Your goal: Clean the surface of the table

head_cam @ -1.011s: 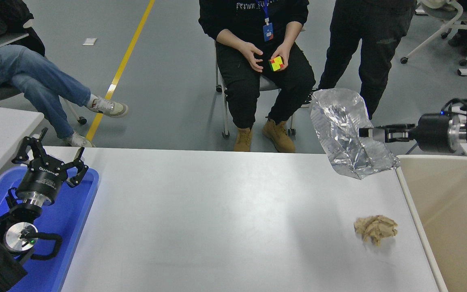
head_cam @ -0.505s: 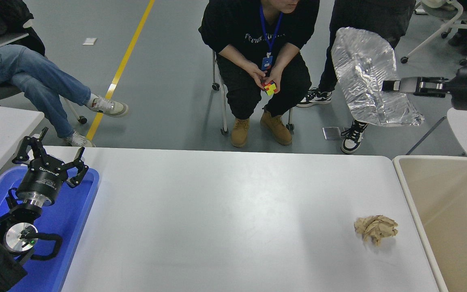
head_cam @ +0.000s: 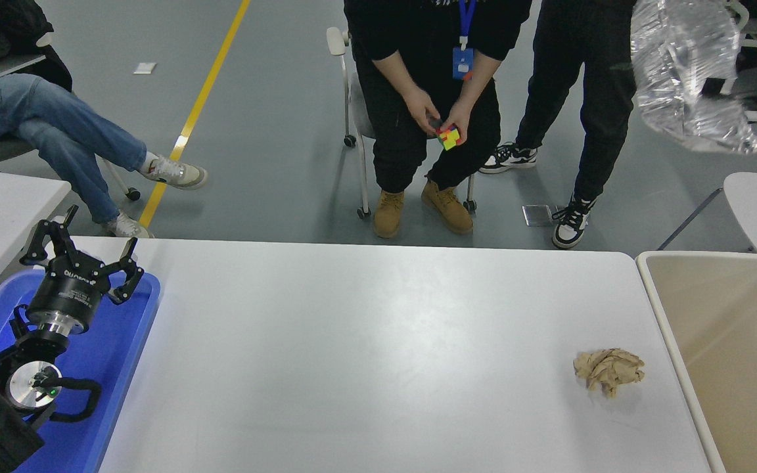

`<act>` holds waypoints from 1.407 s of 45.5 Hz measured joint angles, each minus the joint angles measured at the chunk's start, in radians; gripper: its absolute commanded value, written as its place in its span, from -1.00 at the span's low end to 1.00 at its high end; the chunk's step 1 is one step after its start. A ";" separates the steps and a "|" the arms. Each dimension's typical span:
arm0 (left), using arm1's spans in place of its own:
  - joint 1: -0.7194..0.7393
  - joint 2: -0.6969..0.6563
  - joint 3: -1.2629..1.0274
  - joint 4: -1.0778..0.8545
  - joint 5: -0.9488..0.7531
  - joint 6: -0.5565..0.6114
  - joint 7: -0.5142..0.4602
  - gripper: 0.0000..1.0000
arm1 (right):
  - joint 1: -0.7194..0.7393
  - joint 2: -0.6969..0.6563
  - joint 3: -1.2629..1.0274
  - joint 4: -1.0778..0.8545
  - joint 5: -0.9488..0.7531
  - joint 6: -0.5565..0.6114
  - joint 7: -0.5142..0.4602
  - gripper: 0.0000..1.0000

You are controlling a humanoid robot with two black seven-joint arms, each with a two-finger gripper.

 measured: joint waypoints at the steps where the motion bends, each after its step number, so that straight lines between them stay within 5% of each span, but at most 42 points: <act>1: 0.000 0.000 0.000 0.000 0.000 0.000 0.000 1.00 | -0.008 0.002 0.000 -0.013 0.008 0.001 -0.003 -1.00; 37: 0.000 0.000 0.000 0.000 0.000 0.000 0.000 1.00 | -0.281 0.065 0.014 -0.312 0.206 -0.017 -0.361 -1.00; 64: 0.000 0.000 0.000 0.000 0.000 0.000 0.000 1.00 | -0.516 0.225 0.017 -0.333 0.316 -0.247 -0.610 -1.00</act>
